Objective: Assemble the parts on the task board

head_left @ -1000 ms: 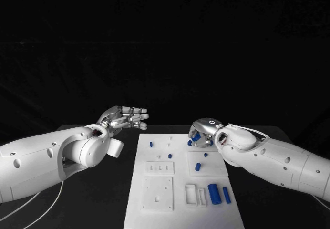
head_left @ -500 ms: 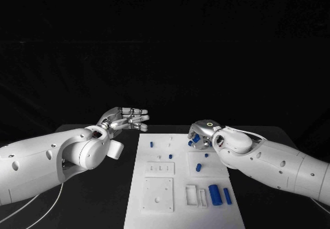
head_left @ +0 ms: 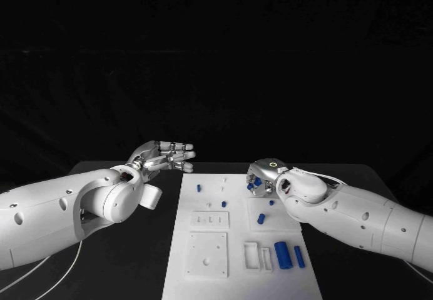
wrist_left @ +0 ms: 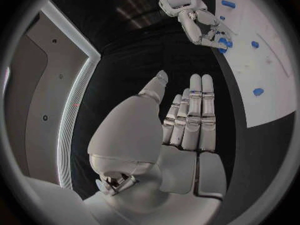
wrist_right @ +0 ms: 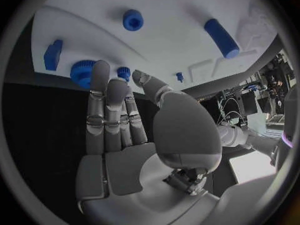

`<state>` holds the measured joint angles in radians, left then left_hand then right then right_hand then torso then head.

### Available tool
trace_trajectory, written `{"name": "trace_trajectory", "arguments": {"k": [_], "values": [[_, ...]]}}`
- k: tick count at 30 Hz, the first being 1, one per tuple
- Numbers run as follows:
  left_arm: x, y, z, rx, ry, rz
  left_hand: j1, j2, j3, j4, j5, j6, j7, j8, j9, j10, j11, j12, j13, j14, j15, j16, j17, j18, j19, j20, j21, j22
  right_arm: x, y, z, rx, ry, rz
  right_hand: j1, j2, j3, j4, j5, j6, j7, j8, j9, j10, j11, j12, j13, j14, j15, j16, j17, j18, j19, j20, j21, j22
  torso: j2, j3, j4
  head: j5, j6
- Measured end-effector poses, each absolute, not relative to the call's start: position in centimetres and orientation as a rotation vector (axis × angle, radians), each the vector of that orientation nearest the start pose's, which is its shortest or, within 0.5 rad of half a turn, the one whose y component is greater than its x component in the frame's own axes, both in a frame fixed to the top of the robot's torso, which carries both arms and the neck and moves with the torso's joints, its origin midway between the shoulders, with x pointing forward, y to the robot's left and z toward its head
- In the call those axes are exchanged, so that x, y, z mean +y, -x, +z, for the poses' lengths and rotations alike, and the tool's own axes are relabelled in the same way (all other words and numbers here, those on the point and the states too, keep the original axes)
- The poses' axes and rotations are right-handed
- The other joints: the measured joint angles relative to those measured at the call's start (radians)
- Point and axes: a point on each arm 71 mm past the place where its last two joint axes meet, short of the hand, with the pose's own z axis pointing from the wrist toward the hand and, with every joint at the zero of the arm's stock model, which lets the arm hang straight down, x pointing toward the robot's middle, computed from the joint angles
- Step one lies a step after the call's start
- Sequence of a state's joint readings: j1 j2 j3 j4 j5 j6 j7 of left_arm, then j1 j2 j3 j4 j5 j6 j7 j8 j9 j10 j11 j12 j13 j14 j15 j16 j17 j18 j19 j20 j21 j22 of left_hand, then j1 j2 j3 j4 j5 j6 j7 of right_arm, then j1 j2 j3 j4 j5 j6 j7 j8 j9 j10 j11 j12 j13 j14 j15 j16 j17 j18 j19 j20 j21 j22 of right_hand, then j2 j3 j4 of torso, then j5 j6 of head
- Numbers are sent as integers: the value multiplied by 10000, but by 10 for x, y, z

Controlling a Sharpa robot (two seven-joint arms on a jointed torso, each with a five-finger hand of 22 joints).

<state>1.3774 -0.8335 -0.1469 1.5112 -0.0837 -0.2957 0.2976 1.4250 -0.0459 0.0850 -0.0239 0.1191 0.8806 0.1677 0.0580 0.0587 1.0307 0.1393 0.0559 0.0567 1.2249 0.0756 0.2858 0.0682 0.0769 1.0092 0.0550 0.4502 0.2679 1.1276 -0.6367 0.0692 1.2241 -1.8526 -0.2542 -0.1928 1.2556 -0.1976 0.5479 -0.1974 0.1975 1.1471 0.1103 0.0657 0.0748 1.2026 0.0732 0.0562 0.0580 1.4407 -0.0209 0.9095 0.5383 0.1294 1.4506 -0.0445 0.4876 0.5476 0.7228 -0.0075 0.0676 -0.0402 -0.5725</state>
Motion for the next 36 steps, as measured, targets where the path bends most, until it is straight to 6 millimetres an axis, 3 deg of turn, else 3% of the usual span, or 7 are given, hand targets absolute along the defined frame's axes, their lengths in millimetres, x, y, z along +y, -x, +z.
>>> {"name": "trace_trajectory", "arguments": {"k": [14,20,26,30,36], "values": [[206,-508,-136,15170,9331,-14703,0,0,0,0,0,0,0,0,0,0,0,0,-1,0,0,0,-1,0,2,1,0,-1,-184,-537,-204,15851,3558,3037,-13,-13,252,42,-77,0,0,0,-1,0,0,0,-1,0,0,38,32,-3,0,0,-79,219,113,-22,45,-51,27],[206,-508,-136,15168,9332,-14695,0,0,0,0,0,0,0,0,-1,0,0,0,-1,0,0,0,-1,0,2,2,-1,-2,-184,-537,-204,15850,3553,3004,-13,-13,608,91,-397,75,-63,0,19,167,-72,0,-1,-34,-34,102,46,-4,0,0,-79,385,127,-29,52,-58,12],[206,-508,-136,15171,9332,-14692,0,0,0,0,0,0,0,0,-1,0,0,0,-1,0,0,0,-1,-1,2,2,-1,-3,-184,-537,-204,15829,3575,2980,294,295,1042,20,-1010,485,-122,-1,111,723,-210,-2,15,-63,-82,150,77,-22,-36,-111,-79,568,138,-35,54,-65,9],[206,-508,-136,15172,9333,-14689,0,0,0,0,0,0,0,0,-1,0,0,0,-1,1,0,0,-1,-1,2,2,58,-3,-183,-536,-203,15756,3608,2967,367,407,1231,-141,-1347,776,-198,-23,201,1100,-308,-42,12,-67,-229,219,139,-71,-55,-205,40,772,144,-40,58,-68,4],[207,-508,-136,15165,9341,-14670,0,0,0,0,0,0,0,0,-1,0,0,0,-2,0,0,0,-1,-1,3,2,59,5,-181,-535,-201,15483,3592,2924,340,487,1395,-250,-1395,1055,-303,-55,398,1295,-219,0,13,-102,-323,219,155,-228,-160,-343,177,1104,156,-41,60,-66,-12]]}}
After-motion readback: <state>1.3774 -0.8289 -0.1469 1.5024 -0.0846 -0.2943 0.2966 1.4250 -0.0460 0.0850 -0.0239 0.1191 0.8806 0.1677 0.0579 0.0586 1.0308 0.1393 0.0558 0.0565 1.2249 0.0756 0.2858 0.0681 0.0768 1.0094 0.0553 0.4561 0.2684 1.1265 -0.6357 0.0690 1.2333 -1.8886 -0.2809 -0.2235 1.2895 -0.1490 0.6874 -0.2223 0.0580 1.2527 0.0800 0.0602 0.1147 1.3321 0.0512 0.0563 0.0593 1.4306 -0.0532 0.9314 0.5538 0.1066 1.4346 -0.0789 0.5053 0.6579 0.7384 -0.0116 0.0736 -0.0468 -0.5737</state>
